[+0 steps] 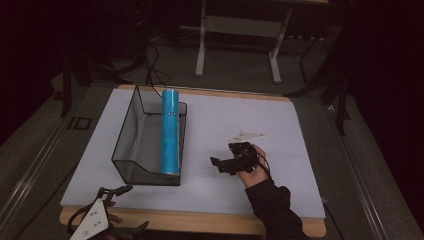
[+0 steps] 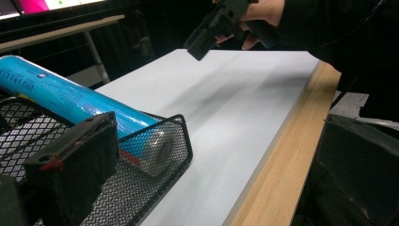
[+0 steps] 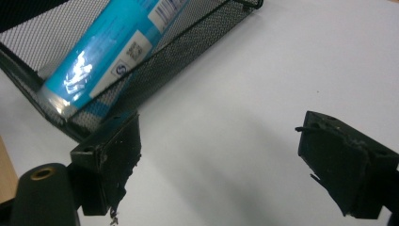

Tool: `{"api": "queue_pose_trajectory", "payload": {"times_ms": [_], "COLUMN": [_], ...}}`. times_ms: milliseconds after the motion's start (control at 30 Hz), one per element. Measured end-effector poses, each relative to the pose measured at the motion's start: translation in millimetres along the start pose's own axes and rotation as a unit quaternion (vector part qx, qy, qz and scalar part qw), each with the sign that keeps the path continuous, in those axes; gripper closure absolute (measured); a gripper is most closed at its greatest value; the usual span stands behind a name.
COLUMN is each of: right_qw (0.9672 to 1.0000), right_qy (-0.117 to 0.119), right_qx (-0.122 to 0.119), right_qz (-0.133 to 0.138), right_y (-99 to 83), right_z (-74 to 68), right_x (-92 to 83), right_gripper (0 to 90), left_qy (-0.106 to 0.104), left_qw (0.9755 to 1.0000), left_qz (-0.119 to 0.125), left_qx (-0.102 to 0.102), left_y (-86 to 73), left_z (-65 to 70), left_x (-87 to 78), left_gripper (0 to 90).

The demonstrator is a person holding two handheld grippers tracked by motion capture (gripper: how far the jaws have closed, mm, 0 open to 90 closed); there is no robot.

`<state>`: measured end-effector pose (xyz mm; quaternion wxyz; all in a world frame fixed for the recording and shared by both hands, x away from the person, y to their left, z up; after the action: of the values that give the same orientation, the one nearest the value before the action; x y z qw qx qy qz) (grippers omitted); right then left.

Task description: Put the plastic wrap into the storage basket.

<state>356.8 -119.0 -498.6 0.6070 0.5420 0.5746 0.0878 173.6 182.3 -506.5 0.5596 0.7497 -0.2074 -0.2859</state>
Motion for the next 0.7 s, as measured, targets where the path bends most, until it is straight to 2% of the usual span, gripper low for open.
{"api": "queue_pose_trajectory", "payload": {"times_ms": [133,233,400,600,700], "right_qw": [1.0,1.0,1.0,0.9997,0.9996], "right_qy": [-0.003,-0.007,-0.01,-0.017,-0.024], "right_qx": [0.004,-0.003,-0.001,-0.006,-0.003], "right_qz": [0.009,0.0,0.0,-0.018,-0.016], "right_y": [-10.6,-18.6,-29.6,-50.1,-56.8], "right_z": [2.2,2.9,3.1,3.7,5.7], "right_x": [-3.5,-4.6,-9.6,-11.8,-15.7], "right_gripper": [13.6,13.5,13.6,13.7,13.8], "left_qy": [0.0,0.0,0.001,0.001,0.0], "left_qw": [1.0,1.0,1.0,1.0,1.0], "left_qz": [0.001,0.001,0.001,0.0,-0.002], "left_qx": [0.001,0.002,0.002,0.003,0.003], "left_y": [0.4,0.5,0.6,0.7,0.3], "left_z": [0.0,0.3,0.3,0.9,1.1], "left_x": [-0.4,-0.7,-1.1,-1.2,-0.6], "left_gripper": [0.2,0.2,0.2,0.2,0.2]}}
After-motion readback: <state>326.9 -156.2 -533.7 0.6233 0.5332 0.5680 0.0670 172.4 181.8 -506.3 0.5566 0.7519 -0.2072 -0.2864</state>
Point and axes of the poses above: each handheld gripper's, and its own axes: x roughly forward along the jaws, y roughly out of its top, z roughly to its right, the point moved 5 cm from there along x, roughly forward along the jaws, and after that the axes turned 12 degrees about y, right-handed, at the moved point
